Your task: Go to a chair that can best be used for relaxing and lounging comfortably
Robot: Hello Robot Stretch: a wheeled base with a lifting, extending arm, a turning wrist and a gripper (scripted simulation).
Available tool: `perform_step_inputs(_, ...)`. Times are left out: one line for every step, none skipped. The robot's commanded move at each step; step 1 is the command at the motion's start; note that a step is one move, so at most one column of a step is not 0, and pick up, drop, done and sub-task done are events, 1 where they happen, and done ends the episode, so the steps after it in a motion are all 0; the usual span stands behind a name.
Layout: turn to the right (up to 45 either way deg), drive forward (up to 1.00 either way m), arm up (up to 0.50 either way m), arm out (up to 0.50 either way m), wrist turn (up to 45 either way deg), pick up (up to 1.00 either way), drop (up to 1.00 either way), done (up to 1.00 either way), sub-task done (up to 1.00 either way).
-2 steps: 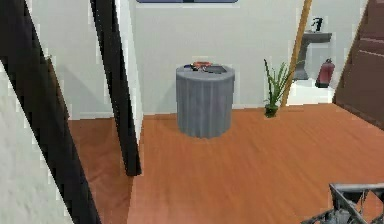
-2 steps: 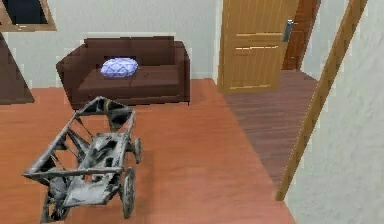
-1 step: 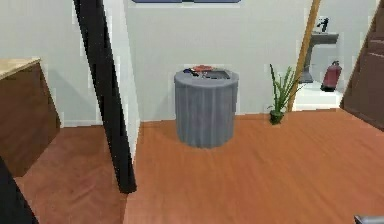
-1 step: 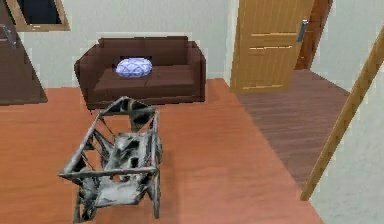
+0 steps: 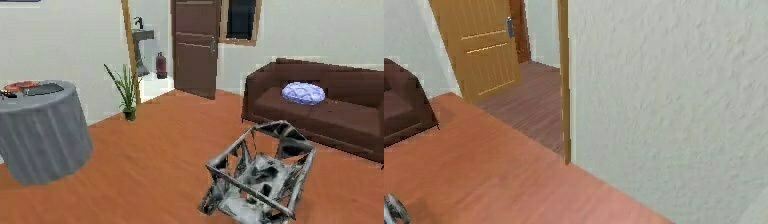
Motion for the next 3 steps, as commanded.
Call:
perform_step_inputs(36.0, 0.0, 0.0, 0.0, 0.0, 0.0, 0.0, 0.0, 0.0)
perform_step_inputs(0.0, 0.05, 0.0, 0.0, 0.0, 0.0, 0.0, 0.0, 0.0)
perform_step_inputs(-45.0, 0.0, 0.0, 0.0, 0.0, 0.0, 0.0, 0.0, 0.0)
